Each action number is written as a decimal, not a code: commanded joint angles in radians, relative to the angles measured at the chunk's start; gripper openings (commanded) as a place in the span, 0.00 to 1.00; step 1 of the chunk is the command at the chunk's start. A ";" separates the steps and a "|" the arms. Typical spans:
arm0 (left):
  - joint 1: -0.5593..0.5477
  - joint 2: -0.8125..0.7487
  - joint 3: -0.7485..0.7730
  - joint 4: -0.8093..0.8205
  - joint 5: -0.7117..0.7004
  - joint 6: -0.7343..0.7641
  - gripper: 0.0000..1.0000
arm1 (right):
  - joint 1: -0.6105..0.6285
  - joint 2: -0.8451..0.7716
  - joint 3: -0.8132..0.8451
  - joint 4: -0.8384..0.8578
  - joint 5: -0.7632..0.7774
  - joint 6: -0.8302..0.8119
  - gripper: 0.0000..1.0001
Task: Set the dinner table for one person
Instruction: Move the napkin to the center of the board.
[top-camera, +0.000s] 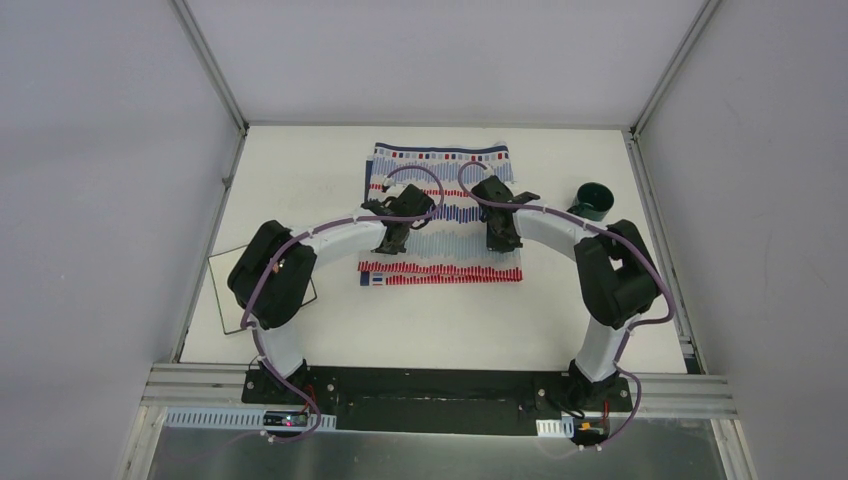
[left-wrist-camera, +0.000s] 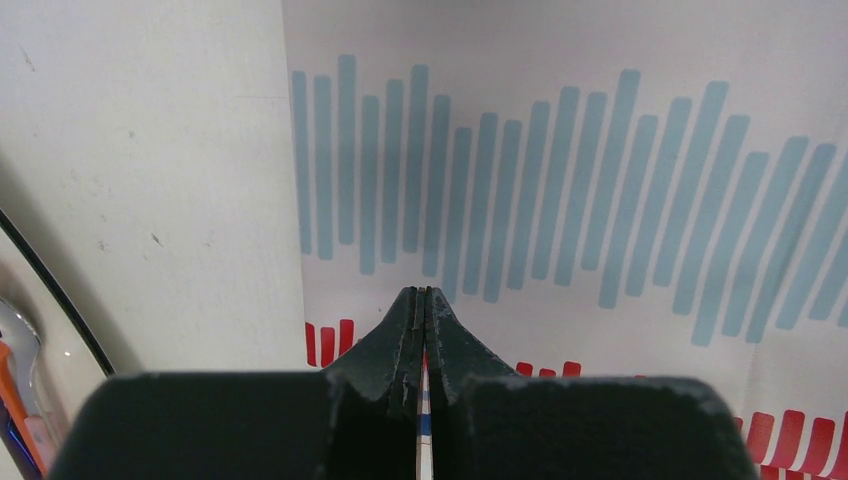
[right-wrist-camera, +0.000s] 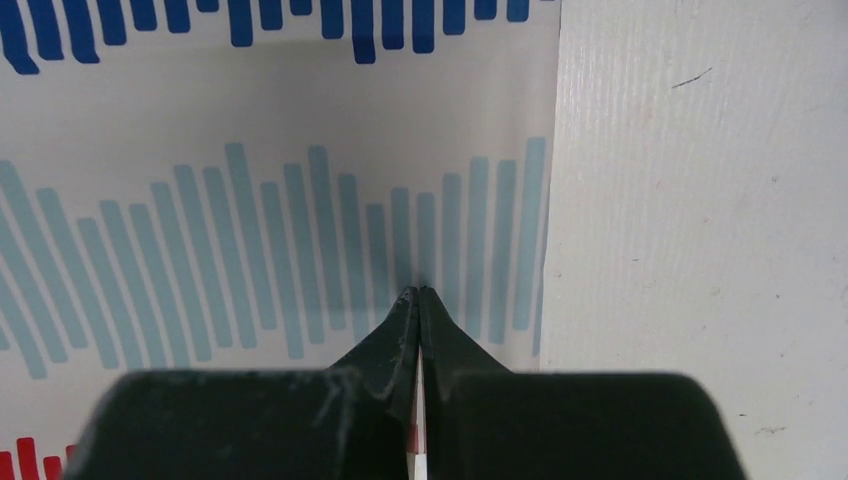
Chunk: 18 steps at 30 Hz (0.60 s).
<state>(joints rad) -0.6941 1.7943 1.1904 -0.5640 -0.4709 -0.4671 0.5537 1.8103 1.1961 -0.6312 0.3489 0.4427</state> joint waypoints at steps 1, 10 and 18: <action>-0.004 0.011 -0.008 0.017 -0.011 -0.002 0.00 | -0.006 -0.011 0.018 0.034 -0.025 0.007 0.00; -0.007 0.026 -0.103 0.061 0.073 -0.064 0.00 | -0.006 -0.043 -0.052 0.051 -0.047 0.028 0.00; -0.028 0.037 -0.153 0.075 0.113 -0.099 0.00 | -0.004 -0.055 -0.096 0.063 -0.076 0.048 0.00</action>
<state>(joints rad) -0.7136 1.7988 1.0966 -0.4988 -0.4381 -0.5137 0.5495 1.7920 1.1336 -0.5694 0.3126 0.4595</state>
